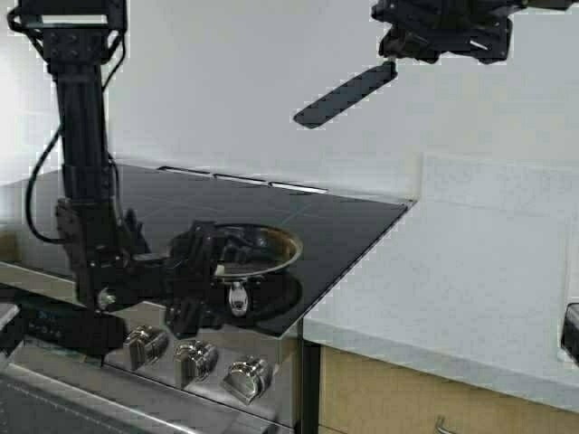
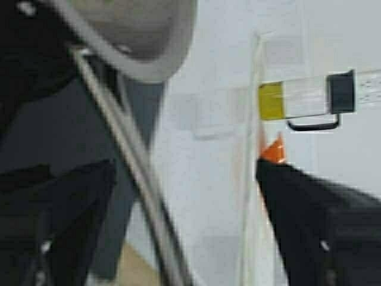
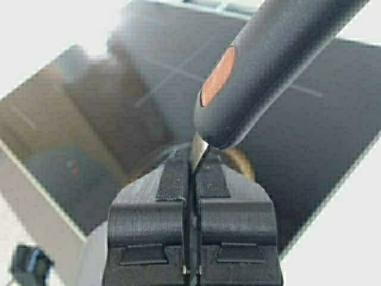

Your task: Add oil to the pan and cook the shrimp and serve it

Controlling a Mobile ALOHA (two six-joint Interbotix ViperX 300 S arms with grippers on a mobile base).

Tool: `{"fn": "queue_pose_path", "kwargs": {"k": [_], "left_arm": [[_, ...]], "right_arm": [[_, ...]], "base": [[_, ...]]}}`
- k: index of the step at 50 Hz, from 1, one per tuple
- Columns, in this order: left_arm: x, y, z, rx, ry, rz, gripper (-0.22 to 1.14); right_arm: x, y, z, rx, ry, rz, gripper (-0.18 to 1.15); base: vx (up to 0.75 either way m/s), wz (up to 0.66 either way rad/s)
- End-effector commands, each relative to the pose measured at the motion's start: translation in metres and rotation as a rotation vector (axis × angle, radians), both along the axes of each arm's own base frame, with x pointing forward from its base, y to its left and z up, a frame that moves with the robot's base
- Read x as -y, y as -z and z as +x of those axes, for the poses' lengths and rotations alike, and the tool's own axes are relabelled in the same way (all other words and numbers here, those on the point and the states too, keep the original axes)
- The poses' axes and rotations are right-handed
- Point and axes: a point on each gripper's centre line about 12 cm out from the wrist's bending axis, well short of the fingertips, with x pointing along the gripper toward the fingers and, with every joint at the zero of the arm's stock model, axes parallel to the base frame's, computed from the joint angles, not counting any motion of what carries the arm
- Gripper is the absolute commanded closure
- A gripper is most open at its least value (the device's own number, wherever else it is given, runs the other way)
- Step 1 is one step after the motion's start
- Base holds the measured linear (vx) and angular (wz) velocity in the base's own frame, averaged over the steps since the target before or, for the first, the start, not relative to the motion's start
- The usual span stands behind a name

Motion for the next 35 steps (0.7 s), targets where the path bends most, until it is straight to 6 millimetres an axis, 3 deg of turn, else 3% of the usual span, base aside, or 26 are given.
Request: {"fn": "queue_pose_path", "kwargs": {"k": [1,12,17,21,31,35], "left_arm": [[0.012,-0.008,0.011,0.028,0.012,-0.052,-0.1],[0.023,-0.007,0.013,0.007,0.027,-0.101,-0.07],[0.025,-0.008,0.011,-0.008,0.032,-0.125,0.03],[0.025,-0.009,0.01,-0.023,0.031,-0.152,0.22],[0.023,-0.011,0.006,-0.05,0.022,-0.178,0.98],[0.022,-0.011,0.003,-0.049,0.023,-0.171,0.98]], "right_arm": [[-0.001,-0.007,0.001,0.025,0.002,0.018,0.88],[0.0,-0.008,0.001,0.024,0.007,0.023,0.88],[0.0,-0.008,0.001,0.023,0.009,0.025,0.88],[0.0,-0.007,0.001,0.018,0.015,0.03,0.88],[0.004,-0.004,0.003,-0.012,0.06,0.071,0.88],[0.004,-0.003,0.002,-0.008,0.061,0.073,0.88]], "base": [[0.0,0.0],[0.0,0.0],[0.0,0.0],[0.0,0.0],[0.0,0.0],[0.0,0.0]]}}
